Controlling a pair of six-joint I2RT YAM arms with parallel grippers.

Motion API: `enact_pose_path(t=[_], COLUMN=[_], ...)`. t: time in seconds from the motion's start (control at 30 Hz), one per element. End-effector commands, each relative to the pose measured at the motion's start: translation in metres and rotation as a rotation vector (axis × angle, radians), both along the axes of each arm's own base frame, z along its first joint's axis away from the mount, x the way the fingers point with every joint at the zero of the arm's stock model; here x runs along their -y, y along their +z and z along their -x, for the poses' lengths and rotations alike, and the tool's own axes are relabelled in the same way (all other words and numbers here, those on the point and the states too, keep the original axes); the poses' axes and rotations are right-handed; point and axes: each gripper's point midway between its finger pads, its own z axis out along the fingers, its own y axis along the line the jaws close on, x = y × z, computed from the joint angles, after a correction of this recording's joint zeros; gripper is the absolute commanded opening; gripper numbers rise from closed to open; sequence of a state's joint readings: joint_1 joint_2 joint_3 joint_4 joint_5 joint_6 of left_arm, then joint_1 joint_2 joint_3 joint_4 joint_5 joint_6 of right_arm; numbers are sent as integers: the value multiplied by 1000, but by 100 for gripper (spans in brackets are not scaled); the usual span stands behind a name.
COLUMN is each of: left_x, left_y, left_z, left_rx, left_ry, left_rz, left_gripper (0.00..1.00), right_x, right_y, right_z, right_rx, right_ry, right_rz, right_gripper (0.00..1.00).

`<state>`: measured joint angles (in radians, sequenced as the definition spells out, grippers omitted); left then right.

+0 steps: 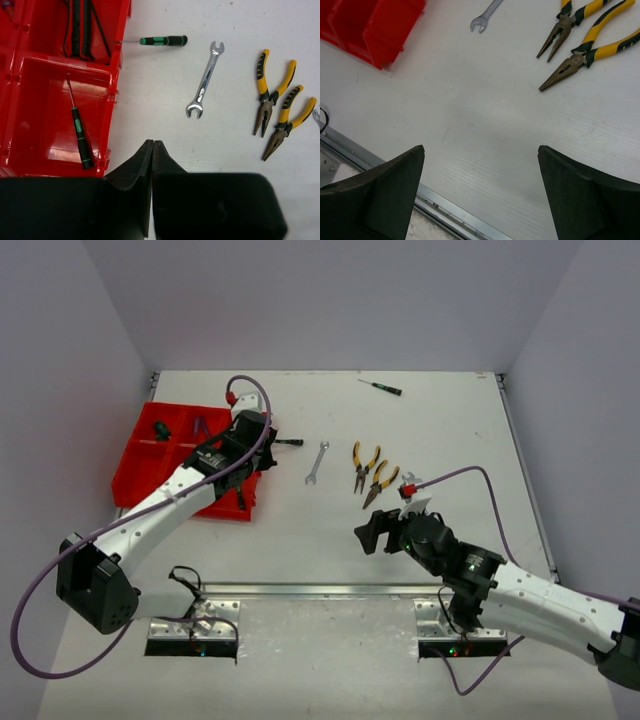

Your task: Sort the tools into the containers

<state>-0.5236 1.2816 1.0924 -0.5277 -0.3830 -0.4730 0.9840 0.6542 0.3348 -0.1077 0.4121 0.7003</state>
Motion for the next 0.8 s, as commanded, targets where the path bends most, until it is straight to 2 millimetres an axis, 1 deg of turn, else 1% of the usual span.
enact_pose_path(t=[0.0, 0.03, 0.07, 0.13, 0.17, 0.2, 0.27, 0.3, 0.4, 0.43, 0.5, 0.53, 0.57, 0.6, 0.63, 0.73, 0.77], left_x=[-7, -10, -12, -9, -7, -4, -1, 0, 3, 11, 23, 30, 34, 43, 51, 68, 72], left_y=[28, 31, 34, 32, 31, 28, 22, 20, 17, 17, 7, 10, 9, -5, -11, -22, -27], left_z=[-3, -3, -3, -4, -5, -6, -7, -7, -8, -9, -15, -21, -26, -34, -41, -61, -72], left_rx=[73, 84, 95, 89, 83, 70, 52, 48, 45, 41, 3, 8, 3, -31, -54, -96, -108], left_ry=[56, 73, 83, 71, 62, 55, 58, 64, 66, 33, -25, -53, -76, -103, -133, -176, -175], left_rz=[37, 41, 44, 39, 39, 38, 39, 41, 51, 62, 41, 31, 22, 5, -8, -25, -31], left_gripper=[0, 2, 10, 45, 50, 58, 94, 100, 100, 100, 100, 100, 100, 100, 100, 100, 100], right_x=[3, 3, 2, 1, 1, 0, 0, 1, 2, 2, 2, 1, 2, 1, 1, 1, 2], right_y=[3, 2, 1, 2, 2, 2, 2, 1, -1, -1, -2, -2, -3, -2, -2, -3, -4], right_z=[-6, -6, -6, -6, -6, -6, -6, -6, -6, -6, -7, -7, -7, -7, -7, -7, -7], right_rx=[23, 21, 16, 13, 14, 14, 15, 16, 14, 13, 12, 10, 9, 9, 8, 8, 7], right_ry=[-31, -29, -27, -24, -22, -19, -20, -21, -24, -24, -26, -25, -25, -25, -24, -24, -26], right_rz=[3, 6, 8, 7, 8, 12, 16, 17, 21, 22, 28, 31, 35, 33, 34, 38, 41], right_gripper=[95, 96, 97, 97, 97, 97, 97, 97, 98, 98, 98, 98, 99, 98, 99, 99, 99])
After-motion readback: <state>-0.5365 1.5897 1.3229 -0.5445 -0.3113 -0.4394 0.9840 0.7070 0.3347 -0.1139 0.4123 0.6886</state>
